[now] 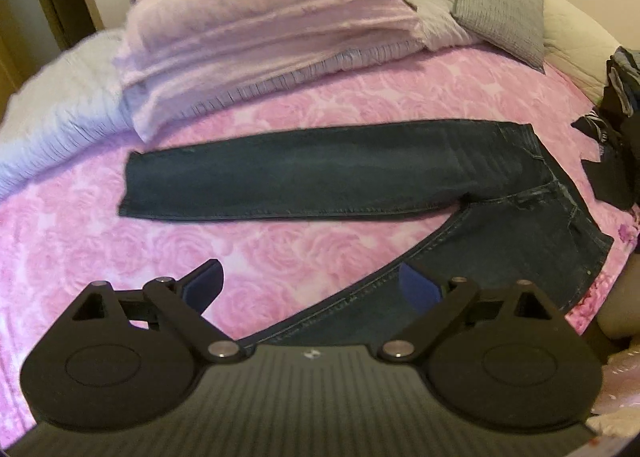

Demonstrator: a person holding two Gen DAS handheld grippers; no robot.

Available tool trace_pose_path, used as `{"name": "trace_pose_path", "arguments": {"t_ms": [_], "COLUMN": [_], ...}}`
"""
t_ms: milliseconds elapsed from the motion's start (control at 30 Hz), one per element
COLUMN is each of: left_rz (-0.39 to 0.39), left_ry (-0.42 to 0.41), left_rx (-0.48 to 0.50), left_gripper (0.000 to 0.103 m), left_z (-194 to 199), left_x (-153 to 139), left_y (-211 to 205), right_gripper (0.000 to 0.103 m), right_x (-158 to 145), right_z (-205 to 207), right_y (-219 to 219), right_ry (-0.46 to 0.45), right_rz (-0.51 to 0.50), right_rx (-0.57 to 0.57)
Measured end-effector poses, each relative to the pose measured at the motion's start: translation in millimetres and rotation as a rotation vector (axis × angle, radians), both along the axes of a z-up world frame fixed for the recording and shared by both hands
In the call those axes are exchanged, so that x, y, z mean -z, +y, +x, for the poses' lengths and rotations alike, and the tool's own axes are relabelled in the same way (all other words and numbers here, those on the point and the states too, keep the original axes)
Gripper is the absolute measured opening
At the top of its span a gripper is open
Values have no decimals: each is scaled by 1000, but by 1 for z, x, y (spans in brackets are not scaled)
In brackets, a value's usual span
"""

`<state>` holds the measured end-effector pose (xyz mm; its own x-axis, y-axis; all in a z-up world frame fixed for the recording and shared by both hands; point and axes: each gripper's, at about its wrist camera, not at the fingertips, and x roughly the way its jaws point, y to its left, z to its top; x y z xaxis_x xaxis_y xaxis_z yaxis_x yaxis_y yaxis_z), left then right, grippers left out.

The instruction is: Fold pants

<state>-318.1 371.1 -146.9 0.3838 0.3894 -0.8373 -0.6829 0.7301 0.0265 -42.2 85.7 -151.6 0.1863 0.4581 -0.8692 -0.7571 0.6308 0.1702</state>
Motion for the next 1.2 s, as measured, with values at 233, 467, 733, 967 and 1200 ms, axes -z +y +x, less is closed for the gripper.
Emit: {"name": "trace_pose_path", "arguments": {"t_ms": [233,467,733,967,1200], "left_rz": [-87,-11,60,86,49], "left_ry": [11,-10,20,79,209], "left_rx": [8,85,287,428,586], "left_gripper": [90,90,83,72,54], "left_z": [17,60,158,224,235], "left_x": [41,103,185,237,269], "left_y": [44,106,208,289,329], "right_gripper": [72,72,71,71,68], "right_x": [24,86,175,218,246], "right_z": [29,98,189,241,267], "right_y": [33,94,202,302,354], "right_ry": [-11,-22,-97,-163,-172], "right_rz": [-24,-64,-54,-11,-40], "right_rx": [-51,-163,-370,-528,-709]}}
